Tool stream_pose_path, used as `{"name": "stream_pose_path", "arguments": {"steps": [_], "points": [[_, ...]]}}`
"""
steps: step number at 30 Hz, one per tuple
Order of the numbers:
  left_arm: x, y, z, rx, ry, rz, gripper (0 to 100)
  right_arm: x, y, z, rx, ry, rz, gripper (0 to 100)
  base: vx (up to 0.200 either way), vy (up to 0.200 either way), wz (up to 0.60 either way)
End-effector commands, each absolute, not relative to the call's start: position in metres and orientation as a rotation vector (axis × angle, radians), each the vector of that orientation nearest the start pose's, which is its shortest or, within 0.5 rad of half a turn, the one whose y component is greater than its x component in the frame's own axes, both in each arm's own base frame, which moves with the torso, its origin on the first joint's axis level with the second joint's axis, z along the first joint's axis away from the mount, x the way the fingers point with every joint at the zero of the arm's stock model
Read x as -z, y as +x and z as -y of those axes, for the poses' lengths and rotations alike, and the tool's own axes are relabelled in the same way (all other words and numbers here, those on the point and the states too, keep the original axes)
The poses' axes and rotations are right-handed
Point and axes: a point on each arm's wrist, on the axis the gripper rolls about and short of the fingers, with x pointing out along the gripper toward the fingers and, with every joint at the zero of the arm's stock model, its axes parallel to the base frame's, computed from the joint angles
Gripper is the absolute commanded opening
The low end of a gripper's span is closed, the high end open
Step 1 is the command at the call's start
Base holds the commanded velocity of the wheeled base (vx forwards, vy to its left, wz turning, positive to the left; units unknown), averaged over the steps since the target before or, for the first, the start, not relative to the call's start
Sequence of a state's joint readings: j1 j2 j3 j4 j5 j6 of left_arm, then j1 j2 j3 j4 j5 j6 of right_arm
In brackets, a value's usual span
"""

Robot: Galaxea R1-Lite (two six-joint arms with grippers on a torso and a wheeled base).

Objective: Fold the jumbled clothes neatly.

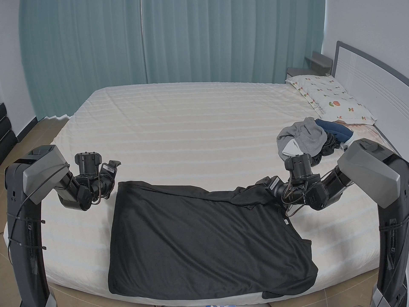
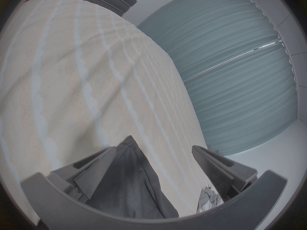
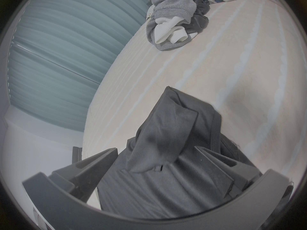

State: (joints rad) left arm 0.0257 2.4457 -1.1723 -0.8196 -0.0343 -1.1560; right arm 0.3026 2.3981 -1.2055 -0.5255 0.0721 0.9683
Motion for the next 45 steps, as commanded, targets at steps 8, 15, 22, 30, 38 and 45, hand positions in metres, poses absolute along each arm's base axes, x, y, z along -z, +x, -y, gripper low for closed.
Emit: {"name": "stream_pose_path", "arguments": {"steps": [8,15,22,30,38,45], "points": [[-0.005,0.444,-0.009,-0.251,-1.148,-0.408,100,0.006,0.449,-0.144,-0.036,0.802,-0.718,0,0.0,0.0,0.0],[-0.005,0.444,-0.009,-0.249,-1.147,-0.409,100,-0.027,0.483,-0.143,-0.092,0.847,-0.561,0,0.0,0.0,0.0],[-0.005,0.444,-0.009,-0.25,-1.144,-0.408,100,-0.02,0.516,-0.158,-0.078,0.844,-0.439,0,0.0,0.0,0.0],[-0.005,0.444,-0.007,-0.249,-1.139,-0.409,100,0.013,0.526,-0.169,-0.048,0.801,-0.489,100,0.0,0.0,0.0],[-0.004,0.444,-0.006,-0.248,-1.136,-0.411,100,-0.008,0.532,-0.151,-0.044,0.803,-0.416,100,0.0,0.0,0.0],[-0.004,0.444,-0.006,-0.249,-1.137,-0.409,100,-0.04,0.522,-0.124,-0.018,0.786,-0.449,100,0.0,0.0,0.0]]}}
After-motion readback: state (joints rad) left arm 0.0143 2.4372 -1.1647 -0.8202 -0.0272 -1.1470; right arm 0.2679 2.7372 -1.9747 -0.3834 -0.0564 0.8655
